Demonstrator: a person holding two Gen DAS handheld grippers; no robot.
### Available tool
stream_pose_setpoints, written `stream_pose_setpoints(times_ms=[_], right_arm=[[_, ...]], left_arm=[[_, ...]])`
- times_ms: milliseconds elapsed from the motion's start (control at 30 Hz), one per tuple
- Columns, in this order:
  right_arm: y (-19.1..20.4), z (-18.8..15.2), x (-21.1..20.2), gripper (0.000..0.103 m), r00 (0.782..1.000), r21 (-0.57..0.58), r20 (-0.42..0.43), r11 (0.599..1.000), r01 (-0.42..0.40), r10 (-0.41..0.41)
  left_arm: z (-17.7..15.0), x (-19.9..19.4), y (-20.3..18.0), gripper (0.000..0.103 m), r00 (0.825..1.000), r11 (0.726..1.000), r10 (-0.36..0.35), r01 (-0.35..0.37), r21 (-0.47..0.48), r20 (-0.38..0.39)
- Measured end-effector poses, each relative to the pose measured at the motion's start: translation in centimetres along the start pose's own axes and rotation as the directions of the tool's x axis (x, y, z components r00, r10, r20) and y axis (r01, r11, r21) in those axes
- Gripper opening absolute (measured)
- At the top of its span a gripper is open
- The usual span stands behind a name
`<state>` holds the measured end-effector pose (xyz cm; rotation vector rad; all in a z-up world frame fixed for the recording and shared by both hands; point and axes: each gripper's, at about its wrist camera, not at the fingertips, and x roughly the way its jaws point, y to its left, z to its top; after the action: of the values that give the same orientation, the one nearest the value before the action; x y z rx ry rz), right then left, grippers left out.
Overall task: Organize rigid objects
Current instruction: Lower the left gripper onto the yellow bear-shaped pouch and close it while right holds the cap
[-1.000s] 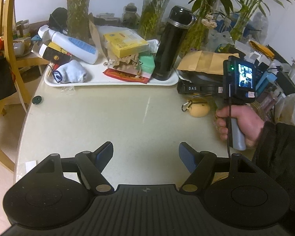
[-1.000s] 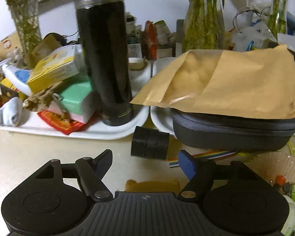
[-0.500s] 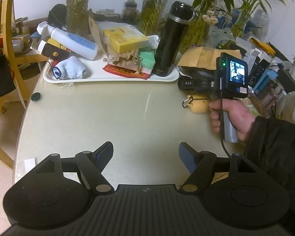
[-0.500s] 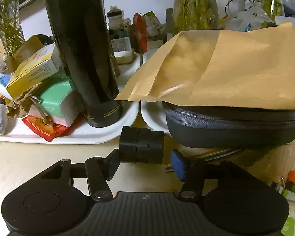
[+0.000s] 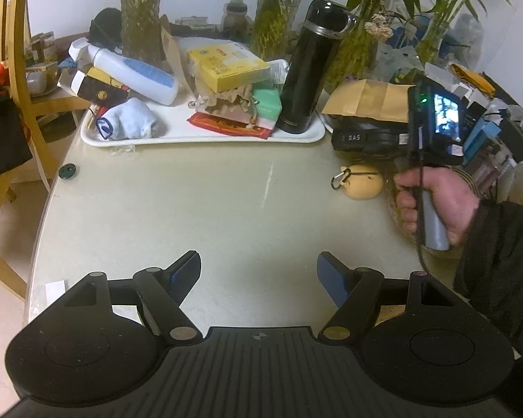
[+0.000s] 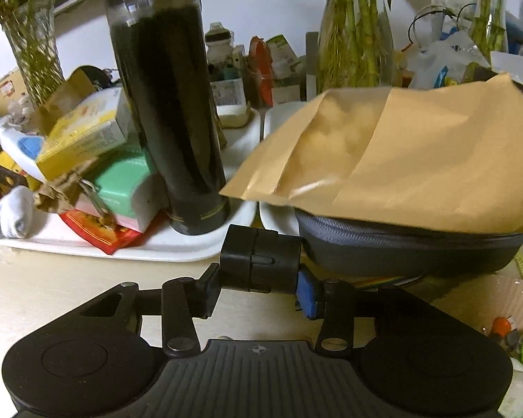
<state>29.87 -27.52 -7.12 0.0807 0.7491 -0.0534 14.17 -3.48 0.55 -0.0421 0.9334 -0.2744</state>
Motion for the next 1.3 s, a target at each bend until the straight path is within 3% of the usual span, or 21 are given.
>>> stream_pose_setpoints(times_ms=[533,967,1300], right_arm=[[2.2,0.8,-10.1,0.048,0.997,-0.071,-0.024,0.995,-0.073,0.071],[-0.1,-4.6,-20.1,0.048,0.995,-0.048,-0.084,0.997,-0.062,0.057],[-0.8,-7.3,-22.4,0.048,0.989,-0.025,-0.129,0.997,-0.079,0.075]], left_arm=[[0.5,-0.5,-1.2,0.073,0.999,0.998,0.000,-0.003,0.058,0.046],[0.8,-1.1,-2.8,0.073,0.998,0.995,0.006,-0.012,0.101,0.056],[1.8,-0.3,-4.8,0.073,0.999,0.984,-0.009,0.002,0.180,0.036]])
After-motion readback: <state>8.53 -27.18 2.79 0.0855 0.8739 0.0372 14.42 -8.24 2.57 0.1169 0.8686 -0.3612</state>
